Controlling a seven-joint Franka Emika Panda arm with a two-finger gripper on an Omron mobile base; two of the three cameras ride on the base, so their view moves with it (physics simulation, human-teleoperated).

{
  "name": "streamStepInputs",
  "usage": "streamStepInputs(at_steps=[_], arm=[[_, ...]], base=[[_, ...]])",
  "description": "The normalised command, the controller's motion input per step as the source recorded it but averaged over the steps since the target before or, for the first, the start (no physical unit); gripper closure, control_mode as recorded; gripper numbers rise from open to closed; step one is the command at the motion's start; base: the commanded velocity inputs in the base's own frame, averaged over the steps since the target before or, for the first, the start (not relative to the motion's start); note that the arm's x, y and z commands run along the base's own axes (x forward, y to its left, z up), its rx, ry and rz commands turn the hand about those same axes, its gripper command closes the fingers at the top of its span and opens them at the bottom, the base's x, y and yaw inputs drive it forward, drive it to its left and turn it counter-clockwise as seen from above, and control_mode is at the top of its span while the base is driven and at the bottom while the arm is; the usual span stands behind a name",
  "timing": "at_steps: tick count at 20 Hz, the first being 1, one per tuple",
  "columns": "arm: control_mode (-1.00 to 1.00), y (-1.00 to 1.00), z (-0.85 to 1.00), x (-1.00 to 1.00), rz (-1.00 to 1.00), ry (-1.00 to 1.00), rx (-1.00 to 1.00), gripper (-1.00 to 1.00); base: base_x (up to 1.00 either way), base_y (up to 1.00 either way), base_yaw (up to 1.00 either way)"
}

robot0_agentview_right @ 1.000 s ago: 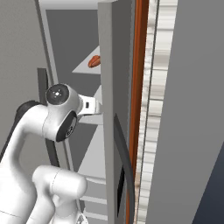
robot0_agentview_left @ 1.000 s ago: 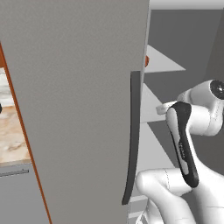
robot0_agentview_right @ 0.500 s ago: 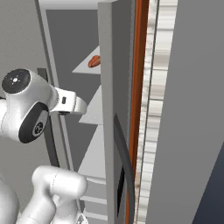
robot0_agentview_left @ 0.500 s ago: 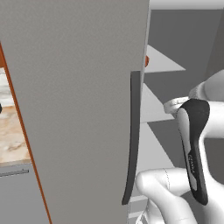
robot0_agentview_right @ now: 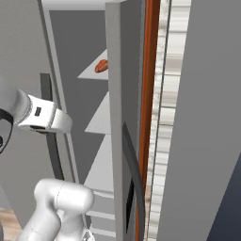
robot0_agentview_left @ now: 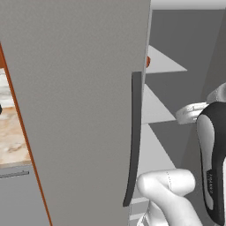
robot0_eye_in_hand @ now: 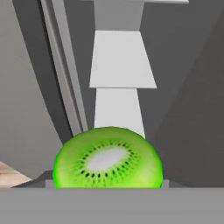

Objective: Take the kiwi, sweet potato, and chicken drumstick from the freezer and place them in the bowl on the counter.

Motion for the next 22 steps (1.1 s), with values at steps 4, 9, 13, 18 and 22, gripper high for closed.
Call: streamStepInputs(at_steps=[4, 9, 13, 18, 22], arm=[[-1.0, 0.02, 0.09, -0.11, -0.01, 0.04, 0.0, 1.0], [-1.0, 0.0, 0.0, 0.08, 0.0, 0.0, 0.0, 1.0], [-1.0, -0.02, 0.0, 0.03, 0.0, 0.0, 0.0, 1.0], [1.0, 0.0, -0.01, 0.0, 0.0, 0.0, 0.0, 1.0], [1.0, 0.0, 0.0, 0.0, 0.0, 0.0, 0.0, 1.0]], base=[[0.0, 0.0, 0.0], [0.0, 0.0, 0.0], [0.0, 0.0, 0.0], [-0.23, 0.09, 0.0], [-0.73, 0.62, 0.0]])
